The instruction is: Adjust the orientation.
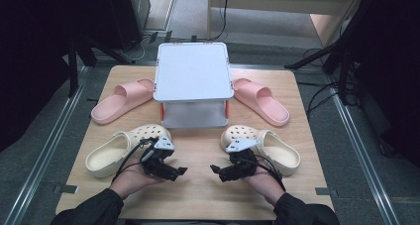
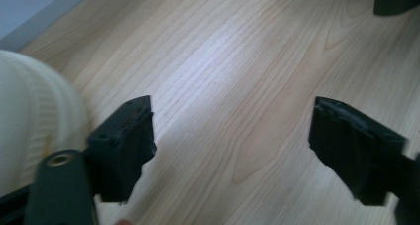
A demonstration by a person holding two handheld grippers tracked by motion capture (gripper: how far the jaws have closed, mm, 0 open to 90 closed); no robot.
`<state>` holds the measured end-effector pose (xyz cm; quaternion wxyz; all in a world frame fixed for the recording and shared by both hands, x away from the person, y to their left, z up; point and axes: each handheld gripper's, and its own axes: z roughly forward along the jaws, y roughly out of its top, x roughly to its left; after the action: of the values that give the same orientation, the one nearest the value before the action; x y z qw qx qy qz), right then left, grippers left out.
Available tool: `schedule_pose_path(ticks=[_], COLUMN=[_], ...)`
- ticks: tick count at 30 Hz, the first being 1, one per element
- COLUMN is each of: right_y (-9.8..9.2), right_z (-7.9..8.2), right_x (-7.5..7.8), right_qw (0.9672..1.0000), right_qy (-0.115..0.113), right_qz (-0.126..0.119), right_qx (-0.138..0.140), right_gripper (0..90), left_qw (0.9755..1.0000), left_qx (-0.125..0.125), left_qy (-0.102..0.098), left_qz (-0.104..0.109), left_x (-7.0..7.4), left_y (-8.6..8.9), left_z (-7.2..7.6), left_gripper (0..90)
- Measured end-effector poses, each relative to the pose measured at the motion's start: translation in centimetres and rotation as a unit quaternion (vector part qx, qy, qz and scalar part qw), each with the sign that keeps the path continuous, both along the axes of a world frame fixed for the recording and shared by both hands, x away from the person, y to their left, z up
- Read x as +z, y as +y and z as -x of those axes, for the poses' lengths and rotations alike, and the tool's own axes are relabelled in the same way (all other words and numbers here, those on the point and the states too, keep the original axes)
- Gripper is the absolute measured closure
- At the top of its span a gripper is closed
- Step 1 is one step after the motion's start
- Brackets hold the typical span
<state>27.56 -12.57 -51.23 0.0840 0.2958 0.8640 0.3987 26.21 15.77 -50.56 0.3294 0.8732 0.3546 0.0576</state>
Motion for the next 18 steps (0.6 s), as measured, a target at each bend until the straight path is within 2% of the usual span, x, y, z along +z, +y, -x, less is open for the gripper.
schedule_pose_path(ticks=[2, 3, 5, 6, 7, 9, 10, 11, 14, 18], right_y=[-0.1, -0.1, -0.1, 0.0, 0.0, 0.0, 0.0, -0.1, -0.1, 0.2], right_z=[-0.1, -0.2, -0.3, -0.5, -0.5, -0.5, -0.4, -0.5, -0.6, -0.6], right_x=[0.0, 0.1, 0.1, 0.1, 0.1, 0.2, 0.3, 0.5, 0.8, 0.7], right_qw=[1.0, 0.9999, 0.9998, 0.9996, 0.9996, 0.9996, 0.9996, 0.9995, 0.9994, 0.9987], right_qy=[0.0, 0.008, 0.015, 0.026, 0.028, 0.028, 0.027, 0.029, 0.028, 0.022], right_qz=[-0.001, 0.005, 0.005, 0.009, 0.01, 0.009, 0.006, 0.004, 0.004, 0.033], right_qx=[-0.005, -0.014, -0.011, -0.004, -0.003, 0.002, 0.007, 0.012, 0.022, 0.033], right_gripper=[12.1, 13.2, 13.2, 13.2, 13.2, 13.1, 13.0, 12.9, 12.9, 18.0], left_qw=[1.0, 0.9999, 0.9999, 0.9998, 0.9998, 0.9999, 0.9999, 0.9998, 0.9999, 0.9997], left_qx=[0.001, -0.002, -0.002, 0.003, 0.003, -0.003, -0.009, -0.011, -0.006, -0.003], left_qy=[-0.005, -0.011, -0.009, -0.018, -0.018, -0.014, -0.005, 0.009, 0.011, 0.012], left_qz=[0.0, 0.004, 0.005, 0.001, 0.002, 0.0, 0.008, 0.011, 0.009, 0.023], left_x=[0.2, 0.5, 0.6, 0.7, 0.8, 1.0, 1.1, 1.3, 1.5, 2.0], left_y=[0.3, 0.6, 0.7, 0.7, 0.7, 0.8, 0.9, 1.0, 1.3, 1.7], left_z=[0.0, 0.0, -0.1, 0.0, 0.0, 0.0, -0.1, -0.3, -0.2, -0.1], left_gripper=[36.1, 37.0, 37.9, 38.6, 39.3, 49.5, 49.5, 55.4, 58.6, 63.5])
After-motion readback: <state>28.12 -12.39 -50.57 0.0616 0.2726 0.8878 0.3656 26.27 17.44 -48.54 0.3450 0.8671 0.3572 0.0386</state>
